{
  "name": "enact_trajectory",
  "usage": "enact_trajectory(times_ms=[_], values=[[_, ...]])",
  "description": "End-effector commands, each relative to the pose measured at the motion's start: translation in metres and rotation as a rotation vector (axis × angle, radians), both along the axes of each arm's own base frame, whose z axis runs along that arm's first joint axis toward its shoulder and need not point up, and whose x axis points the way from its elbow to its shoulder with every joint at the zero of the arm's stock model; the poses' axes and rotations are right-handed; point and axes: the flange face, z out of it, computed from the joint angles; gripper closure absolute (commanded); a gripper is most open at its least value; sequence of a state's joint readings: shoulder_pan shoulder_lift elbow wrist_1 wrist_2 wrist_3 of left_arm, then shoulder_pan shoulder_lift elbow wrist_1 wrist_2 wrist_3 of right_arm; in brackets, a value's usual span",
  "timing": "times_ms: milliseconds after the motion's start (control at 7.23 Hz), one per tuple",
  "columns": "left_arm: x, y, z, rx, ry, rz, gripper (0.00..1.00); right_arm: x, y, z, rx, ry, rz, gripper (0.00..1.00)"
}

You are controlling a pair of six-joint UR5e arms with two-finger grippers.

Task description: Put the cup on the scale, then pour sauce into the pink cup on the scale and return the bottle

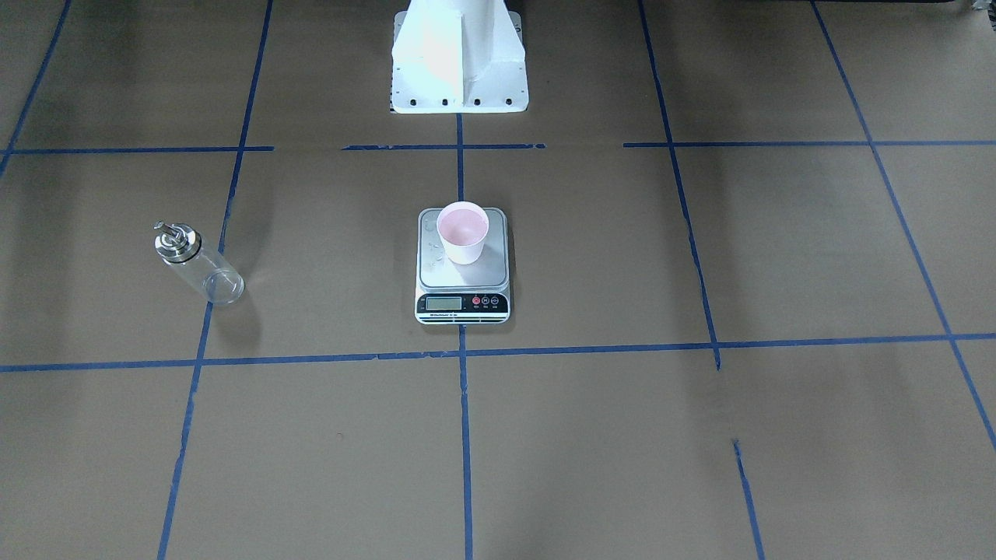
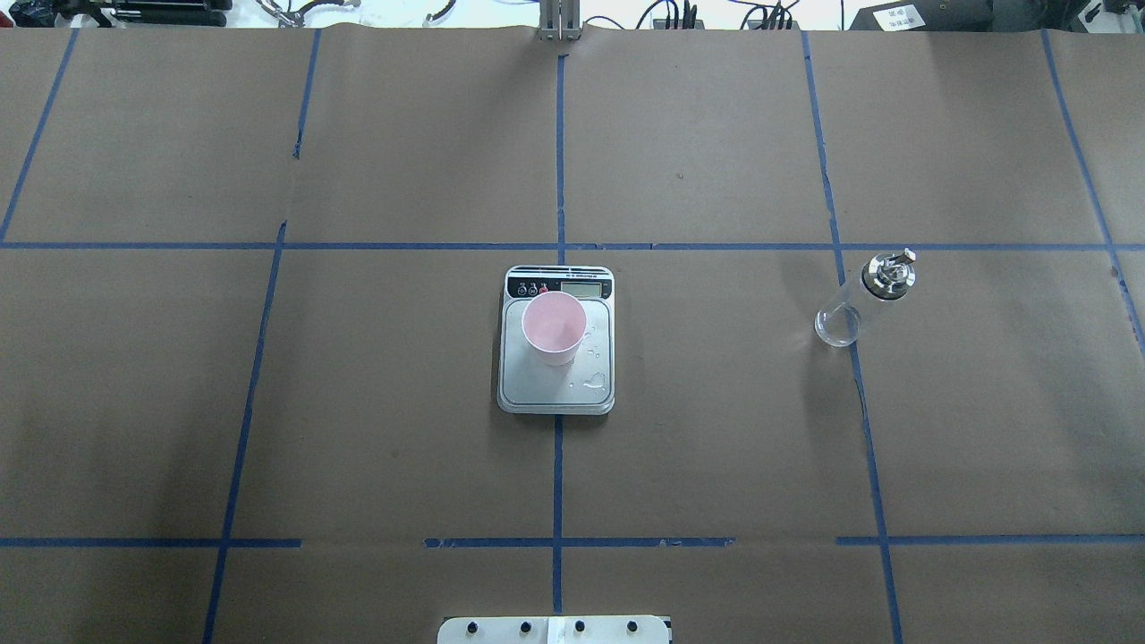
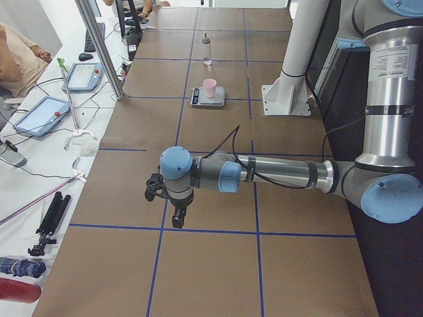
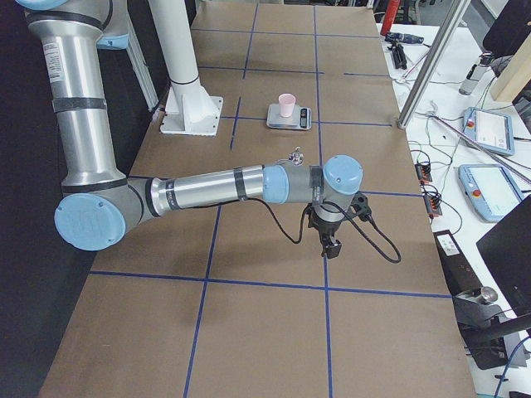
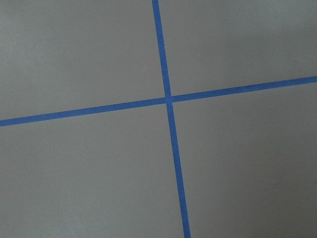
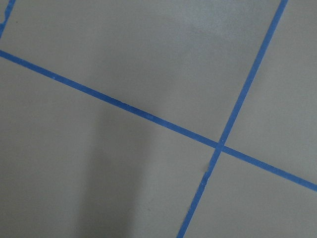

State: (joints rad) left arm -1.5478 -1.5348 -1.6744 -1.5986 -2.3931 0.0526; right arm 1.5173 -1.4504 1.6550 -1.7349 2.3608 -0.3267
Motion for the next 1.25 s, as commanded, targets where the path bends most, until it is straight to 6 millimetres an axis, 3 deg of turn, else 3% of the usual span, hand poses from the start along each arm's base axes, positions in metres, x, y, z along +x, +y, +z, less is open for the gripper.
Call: enact_trajectory(times_ms=[0, 415, 1107], values=[[0.003, -0.001, -0.001, -0.088, 0.033, -0.077, 0.00, 0.001, 0.002, 0.003, -0.005, 0.000, 0.001, 0.00], [-0.002, -0.014, -0.013, -0.074, -0.047, -0.122, 0.00, 0.000, 0.003, 0.005, -0.009, 0.001, -0.001, 0.00], [-0.004, -0.019, -0.018, -0.047, -0.068, -0.117, 0.00, 0.000, 0.001, 0.003, 0.030, 0.003, -0.001, 0.00]])
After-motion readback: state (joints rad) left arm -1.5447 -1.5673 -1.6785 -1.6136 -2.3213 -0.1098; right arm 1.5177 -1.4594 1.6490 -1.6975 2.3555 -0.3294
